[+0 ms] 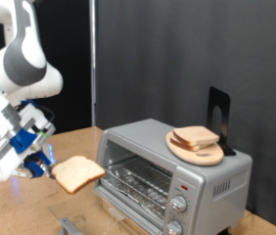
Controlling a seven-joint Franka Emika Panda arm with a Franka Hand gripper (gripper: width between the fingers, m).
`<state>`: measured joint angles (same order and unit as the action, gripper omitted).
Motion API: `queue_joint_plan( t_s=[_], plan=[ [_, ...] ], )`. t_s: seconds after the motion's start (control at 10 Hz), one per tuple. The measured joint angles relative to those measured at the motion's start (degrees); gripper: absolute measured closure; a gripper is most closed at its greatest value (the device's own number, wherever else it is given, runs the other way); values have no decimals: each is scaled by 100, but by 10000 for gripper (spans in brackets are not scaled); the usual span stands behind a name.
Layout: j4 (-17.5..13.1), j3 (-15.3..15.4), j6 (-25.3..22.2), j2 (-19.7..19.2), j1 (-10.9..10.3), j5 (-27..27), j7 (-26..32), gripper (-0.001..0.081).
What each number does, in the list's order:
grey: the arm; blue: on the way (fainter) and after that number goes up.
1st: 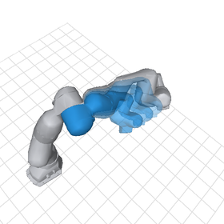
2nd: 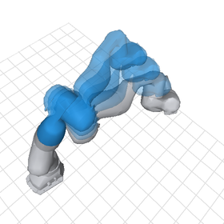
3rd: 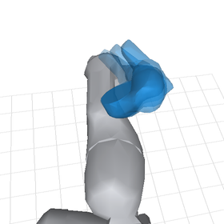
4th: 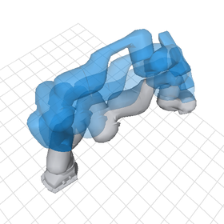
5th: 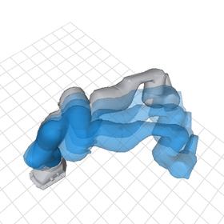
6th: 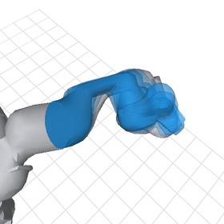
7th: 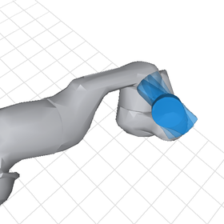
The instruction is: Make a piece of toast with the oven
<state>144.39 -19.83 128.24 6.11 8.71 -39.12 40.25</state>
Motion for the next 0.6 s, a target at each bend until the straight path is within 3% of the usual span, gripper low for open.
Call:
queue_joint_plan(
  t_s=[0.3,0.6],
  plan=[
    [-108,16,-19,-174,-7,41,118,411],
    [-258,226,-20,-315,-127,456,740,411]
  ],
)
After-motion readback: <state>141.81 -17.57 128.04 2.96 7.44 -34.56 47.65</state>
